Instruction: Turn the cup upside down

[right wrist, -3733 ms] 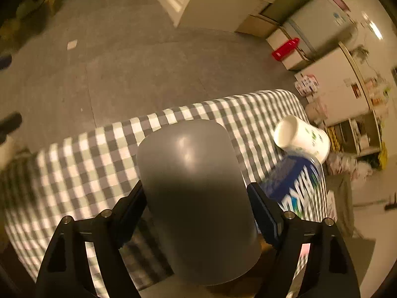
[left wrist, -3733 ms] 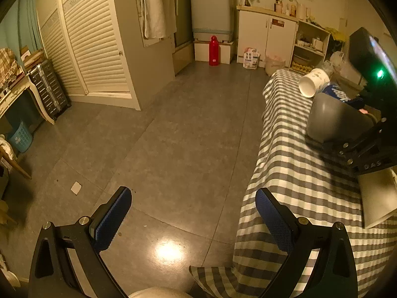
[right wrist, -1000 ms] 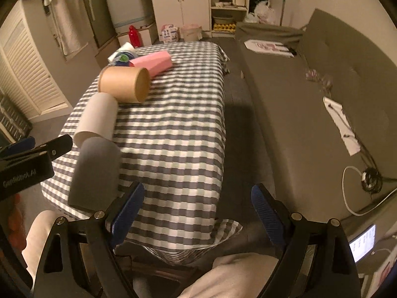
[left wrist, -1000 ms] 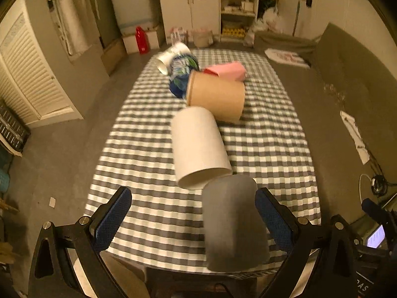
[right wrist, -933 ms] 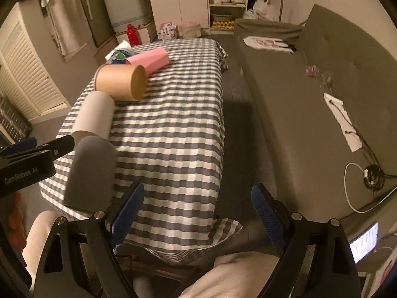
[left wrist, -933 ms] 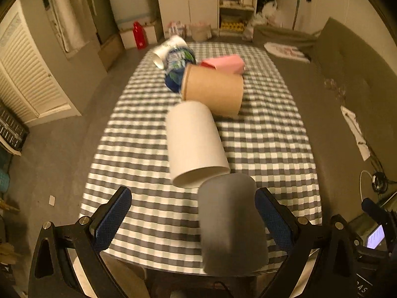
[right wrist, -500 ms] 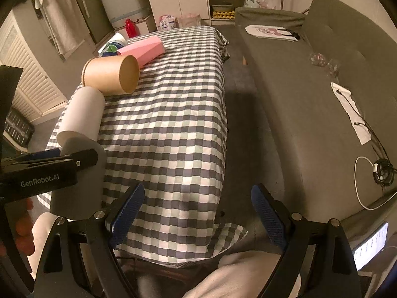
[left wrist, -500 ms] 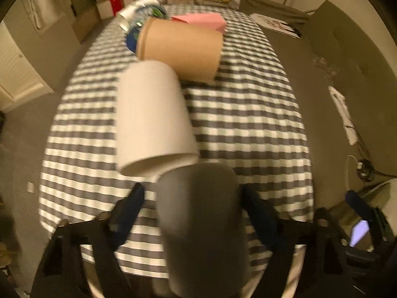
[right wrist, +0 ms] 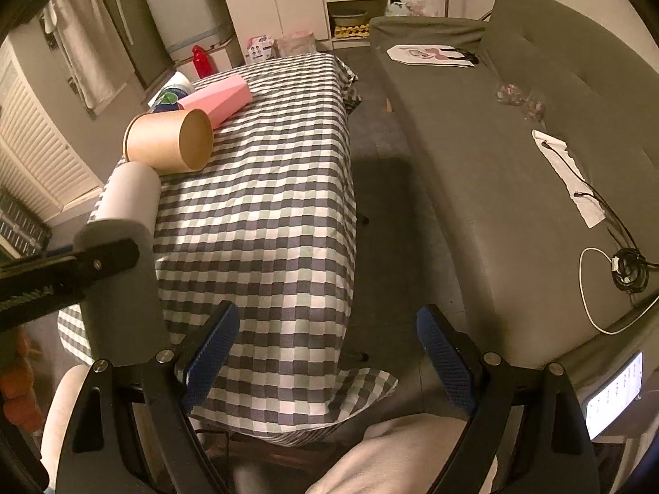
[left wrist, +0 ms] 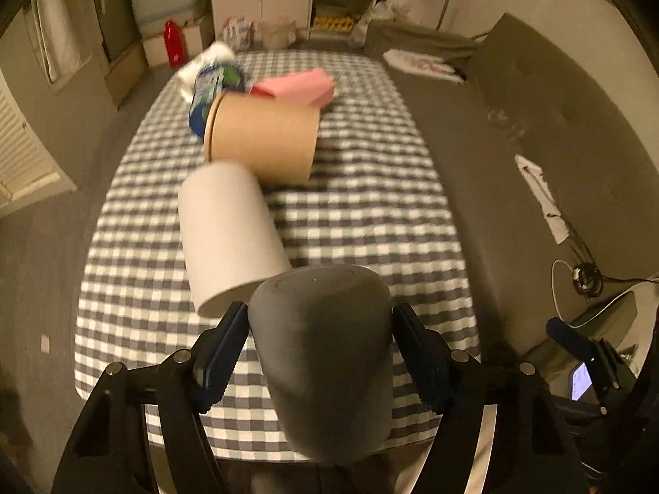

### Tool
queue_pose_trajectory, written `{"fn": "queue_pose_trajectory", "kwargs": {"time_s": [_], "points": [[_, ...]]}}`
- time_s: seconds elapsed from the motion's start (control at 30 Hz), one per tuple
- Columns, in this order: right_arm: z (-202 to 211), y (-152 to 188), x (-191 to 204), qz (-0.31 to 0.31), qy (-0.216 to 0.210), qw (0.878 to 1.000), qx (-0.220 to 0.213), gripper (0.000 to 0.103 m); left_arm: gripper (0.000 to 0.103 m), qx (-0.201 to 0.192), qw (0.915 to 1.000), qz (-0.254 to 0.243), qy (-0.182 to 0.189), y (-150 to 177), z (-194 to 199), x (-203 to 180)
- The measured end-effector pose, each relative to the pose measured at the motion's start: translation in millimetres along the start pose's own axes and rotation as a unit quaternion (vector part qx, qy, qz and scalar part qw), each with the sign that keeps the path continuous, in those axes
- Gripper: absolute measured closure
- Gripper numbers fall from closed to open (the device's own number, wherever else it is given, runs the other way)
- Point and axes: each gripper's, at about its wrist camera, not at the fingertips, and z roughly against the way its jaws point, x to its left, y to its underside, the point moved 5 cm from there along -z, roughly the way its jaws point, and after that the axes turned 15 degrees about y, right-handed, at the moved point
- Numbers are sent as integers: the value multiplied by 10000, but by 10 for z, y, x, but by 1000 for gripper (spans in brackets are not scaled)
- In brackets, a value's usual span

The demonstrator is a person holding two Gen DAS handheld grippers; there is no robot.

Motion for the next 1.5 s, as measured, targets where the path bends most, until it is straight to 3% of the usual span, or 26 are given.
{"fn": "queue_pose_trajectory", "kwargs": {"time_s": [0.43,0.63,0.73,0.87,1.23,1.33,1.5], "points": [[124,38,-104,-90,170,9997,-145,15,29,-668,9939,-840,-261,508,234,-265],[149,41,-129,-110,192,9996,-160,15,28,-230,9991,-322,145,690,-22,-129],[170,61,-116,-61,189,9997,-173,15,29,-144,9991,-380,149,695,-102,-110],[168,86,-109,-38,202,9997,-156,15,29,-314,9983,-428,222,656,-89,-111],[80,97,-112,-62,258,9996,-61,15,29,-814,9950,-569,-38,315,-196,-36],[50,109,-97,-38,272,9996,-18,15,29,-806,9941,-701,-180,333,-259,-19],[39,98,-91,-19,332,9994,29,15,28,-912,9925,-807,-103,359,-257,-4]]}}
